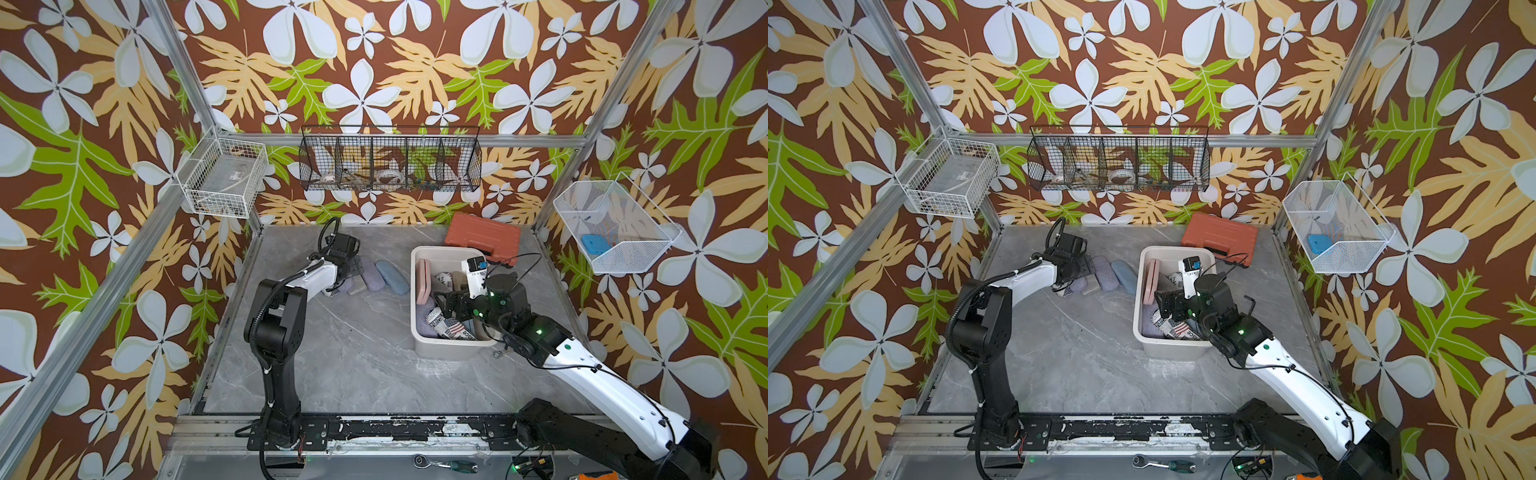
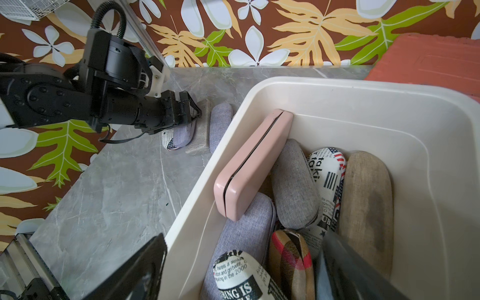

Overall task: Put the glasses cases into the storage boxes
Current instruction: Adjust the glasses case in the storage box, then pick up the glasses case.

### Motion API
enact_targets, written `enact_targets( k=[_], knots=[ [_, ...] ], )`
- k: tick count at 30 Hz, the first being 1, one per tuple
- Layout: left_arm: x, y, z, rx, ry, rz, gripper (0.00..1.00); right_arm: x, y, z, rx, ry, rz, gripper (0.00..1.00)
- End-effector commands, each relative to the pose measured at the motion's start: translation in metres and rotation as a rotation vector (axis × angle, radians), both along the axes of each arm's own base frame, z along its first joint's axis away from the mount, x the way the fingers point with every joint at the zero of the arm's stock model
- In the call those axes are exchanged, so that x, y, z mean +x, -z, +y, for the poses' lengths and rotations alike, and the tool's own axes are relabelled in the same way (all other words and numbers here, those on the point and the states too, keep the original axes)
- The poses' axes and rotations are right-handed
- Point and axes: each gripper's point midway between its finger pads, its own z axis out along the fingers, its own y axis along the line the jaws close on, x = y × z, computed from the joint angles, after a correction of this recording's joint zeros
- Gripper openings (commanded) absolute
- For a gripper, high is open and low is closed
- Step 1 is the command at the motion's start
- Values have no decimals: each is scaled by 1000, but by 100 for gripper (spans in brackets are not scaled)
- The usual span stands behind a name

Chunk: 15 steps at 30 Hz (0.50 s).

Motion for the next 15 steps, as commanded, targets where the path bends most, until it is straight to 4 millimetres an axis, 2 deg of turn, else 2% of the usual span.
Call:
enact_targets(
  k=[1,8,12,15],
  knots=[
    [-7,6,12,47,-44,40,84,1,-6,1,9,-7,-29,91],
    [-16,10,14,66,-21,58,83,0,-8,3,21,-15,-35,88],
    [-18,12,9,61,26,63,66,-1,-11,4,32,-22,-33,86],
    [-17,12,5,51,56,50,61,-2,-16,2,35,-15,-41,84]
  ],
)
